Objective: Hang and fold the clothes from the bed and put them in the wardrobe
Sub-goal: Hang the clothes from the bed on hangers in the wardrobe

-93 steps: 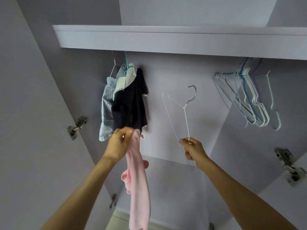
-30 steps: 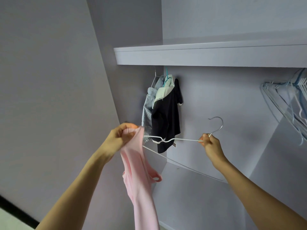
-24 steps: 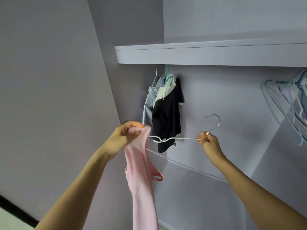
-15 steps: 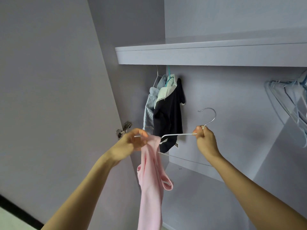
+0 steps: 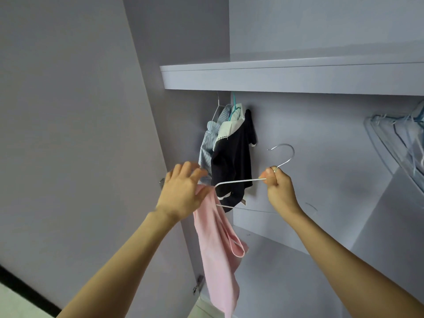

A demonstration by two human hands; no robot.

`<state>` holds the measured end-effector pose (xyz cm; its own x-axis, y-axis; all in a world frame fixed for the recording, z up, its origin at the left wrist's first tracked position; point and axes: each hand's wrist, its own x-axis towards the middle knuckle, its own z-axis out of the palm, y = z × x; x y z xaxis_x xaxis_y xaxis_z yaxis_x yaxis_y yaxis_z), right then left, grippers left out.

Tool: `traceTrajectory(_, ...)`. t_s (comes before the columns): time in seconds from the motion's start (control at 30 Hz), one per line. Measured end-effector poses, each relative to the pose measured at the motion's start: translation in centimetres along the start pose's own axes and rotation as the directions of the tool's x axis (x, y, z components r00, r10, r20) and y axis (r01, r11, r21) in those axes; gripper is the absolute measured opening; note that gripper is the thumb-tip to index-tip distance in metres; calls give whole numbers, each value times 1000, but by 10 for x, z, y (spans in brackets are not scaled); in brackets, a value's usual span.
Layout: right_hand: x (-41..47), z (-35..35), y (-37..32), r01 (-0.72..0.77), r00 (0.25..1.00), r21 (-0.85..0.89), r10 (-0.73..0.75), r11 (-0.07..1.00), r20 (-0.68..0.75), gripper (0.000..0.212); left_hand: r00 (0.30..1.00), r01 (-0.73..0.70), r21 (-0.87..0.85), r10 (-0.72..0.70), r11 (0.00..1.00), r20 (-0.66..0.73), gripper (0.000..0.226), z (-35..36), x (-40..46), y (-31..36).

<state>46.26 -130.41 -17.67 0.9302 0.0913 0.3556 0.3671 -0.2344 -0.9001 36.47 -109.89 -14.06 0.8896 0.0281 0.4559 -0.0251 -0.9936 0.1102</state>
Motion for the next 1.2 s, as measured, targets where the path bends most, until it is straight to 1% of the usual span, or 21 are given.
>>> traceTrajectory(0.07,0,3,-6,47,999,9,-47,999,-29,37,995,-37,45,33,998,89,31,2,6,15)
traceTrajectory(0.17,2,3,-13,97,991,9,-95,995,-92,24,981,34,37,-40,999,188,19,9,15,22)
traceTrajectory(0.2,2,2,-14,107,989,3,-106,994,-99,15,981,63,23,-66,998,185,18,13,18,21)
traceTrajectory(0.23,2,1,-14,129,985,-17,-130,992,-113,15,983,87,9,-87,996,165,18,16,19,19)
traceTrajectory(0.27,0,-2,-13,173,972,-47,-178,984,-151,26,985,115,-11,-113,993,133,18,17,20,18)
traceTrajectory(0.3,-3,-4,-12,241,946,-81,-252,967,-202,34,984,153,-40,-149,987,98,18,18,21,16)
traceTrajectory(0.37,-16,-11,-10,431,850,-159,-459,888,-261,31,976,218,-148,-217,965,20,18,16,22,14)
traceTrajectory(0.43,-36,-9,5,604,761,-206,-634,770,-139,19,968,226,-242,-244,944,-49,17,13,22,11)
traceTrajectory(0.47,-45,-5,15,644,748,-203,-663,738,-36,16,967,211,-276,-241,938,-81,18,13,21,10)
traceTrajectory(0.5,-54,2,24,629,775,-200,-628,752,76,16,966,192,-305,-234,933,-110,19,11,21,10)
traceTrajectory(0.53,-62,12,33,552,832,-205,-521,808,191,18,965,170,-334,-225,927,-133,20,9,19,10)
traceTrajectory(0.57,-67,21,42,423,887,-238,-346,874,306,24,965,149,-360,-215,921,-151,22,6,18,11)
traceTrajectory(0.6,-71,32,51,292,897,-296,-153,909,415,30,964,129,-380,-205,916,-167,26,3,15,12)
traceTrajectory(0.67,-73,51,62,128,833,-405,123,905,540,41,963,98,-416,-191,904,-189,31,-4,9,12)
traceTrajectory(0.73,-76,69,66,98,782,-433,200,896,591,45,958,83,-465,-198,881,-205,26,-12,2,9)
traceTrajectory(0.8,-77,83,66,81,776,-451,229,889,588,38,952,71,-495,-206,866,-224,26,-20,-4,3)
traceTrajectory(0.87,-77,94,66,99,772,-523,267,846,577,20,949,75,-519,-221,851,-224,26,-28,-9,-4)
traceTrajectory(1.0,-74,91,78,109,763,-678,377,727,526,12,948,87,-527,-232,846,-216,21,-34,-22,-25)
traceTrajectory(1.07,-68,80,90,11,788,-707,429,707,442,22,948,133,-492,-256,860,-191,19,-34,-30,-41)
traceTrajectory(1.13,-56,61,99,-113,808,-683,467,722,360,23,942,205,-451,-300,869,-149,23,-31,-39,-58)
traceTrajectory(1.2,-37,39,103,-320,805,-578,537,751,252,20,944,250,-404,-314,880,-101,31,-24,-47,-72)
